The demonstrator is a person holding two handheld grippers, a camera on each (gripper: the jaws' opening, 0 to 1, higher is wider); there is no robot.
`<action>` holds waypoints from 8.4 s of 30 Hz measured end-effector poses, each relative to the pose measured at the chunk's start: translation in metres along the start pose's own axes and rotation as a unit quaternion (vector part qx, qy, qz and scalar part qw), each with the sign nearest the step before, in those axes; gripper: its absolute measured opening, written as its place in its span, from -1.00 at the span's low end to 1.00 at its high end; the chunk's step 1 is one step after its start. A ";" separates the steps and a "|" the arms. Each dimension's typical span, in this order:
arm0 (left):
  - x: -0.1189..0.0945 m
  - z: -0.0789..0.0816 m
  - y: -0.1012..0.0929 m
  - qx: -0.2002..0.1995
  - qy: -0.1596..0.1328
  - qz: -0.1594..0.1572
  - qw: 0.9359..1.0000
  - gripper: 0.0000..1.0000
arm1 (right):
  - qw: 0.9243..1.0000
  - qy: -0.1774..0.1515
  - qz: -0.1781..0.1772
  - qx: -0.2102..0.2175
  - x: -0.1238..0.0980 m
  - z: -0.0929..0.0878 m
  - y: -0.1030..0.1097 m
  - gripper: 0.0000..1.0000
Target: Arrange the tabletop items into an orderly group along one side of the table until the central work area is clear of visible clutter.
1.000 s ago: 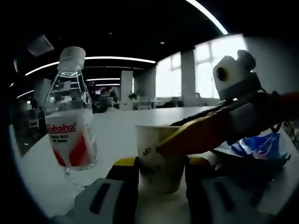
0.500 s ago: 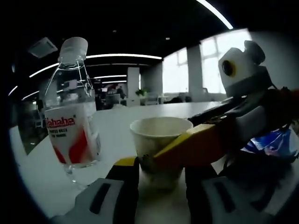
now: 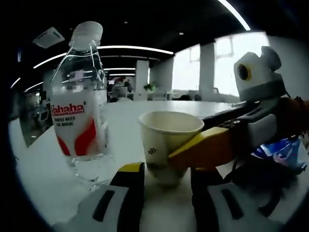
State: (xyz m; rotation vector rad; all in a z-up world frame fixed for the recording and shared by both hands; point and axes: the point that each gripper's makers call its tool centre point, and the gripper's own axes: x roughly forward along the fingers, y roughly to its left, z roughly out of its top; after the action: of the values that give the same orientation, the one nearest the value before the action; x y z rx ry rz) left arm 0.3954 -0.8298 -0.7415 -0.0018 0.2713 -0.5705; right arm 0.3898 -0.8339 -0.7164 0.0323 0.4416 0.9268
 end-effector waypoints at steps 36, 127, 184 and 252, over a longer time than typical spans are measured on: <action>-0.053 0.028 -0.046 -0.011 -0.003 -0.067 0.998 1.00 | 0.998 0.023 -0.049 -0.030 -0.091 0.010 0.017 1.00; -0.148 0.065 -0.100 0.048 0.009 -0.110 0.993 1.00 | 0.957 0.056 -0.280 0.057 -0.262 -0.101 -0.054 -0.47; -0.154 0.058 -0.112 0.048 0.017 -0.118 0.992 0.99 | 0.938 -0.031 -0.282 0.197 -0.281 -0.056 -0.055 -1.00; -0.122 0.047 -0.114 0.049 0.034 -0.131 0.990 0.90 | 0.887 -0.079 -0.366 0.270 -0.326 -0.067 -0.183 -1.00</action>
State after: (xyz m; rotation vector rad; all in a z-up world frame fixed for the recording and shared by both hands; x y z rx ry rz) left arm 0.2481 -0.8640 -0.6564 0.0774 0.3113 -0.8452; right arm 0.3352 -1.2095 -0.7013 0.4201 0.4956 0.0331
